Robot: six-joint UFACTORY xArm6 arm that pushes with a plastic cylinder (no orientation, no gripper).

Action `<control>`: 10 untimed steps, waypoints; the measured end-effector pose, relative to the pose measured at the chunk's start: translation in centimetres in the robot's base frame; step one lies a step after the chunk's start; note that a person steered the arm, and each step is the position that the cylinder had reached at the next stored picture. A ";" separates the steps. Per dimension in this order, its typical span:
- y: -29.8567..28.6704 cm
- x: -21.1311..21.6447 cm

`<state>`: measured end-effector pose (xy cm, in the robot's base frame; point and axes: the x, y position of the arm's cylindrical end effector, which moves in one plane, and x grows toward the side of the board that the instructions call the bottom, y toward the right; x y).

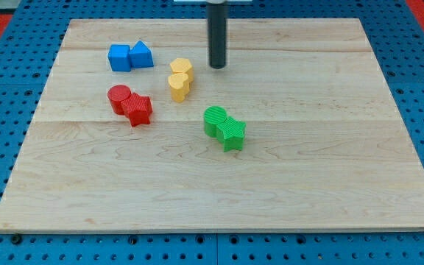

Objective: Place the red blocks between the yellow blocks

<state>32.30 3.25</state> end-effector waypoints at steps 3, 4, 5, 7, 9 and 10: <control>-7.6 15.5; -14.1 14.9; -18.3 11.9; -15.2 9.0; -21.5 6.5; -11.7 5.7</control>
<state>37.96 -8.46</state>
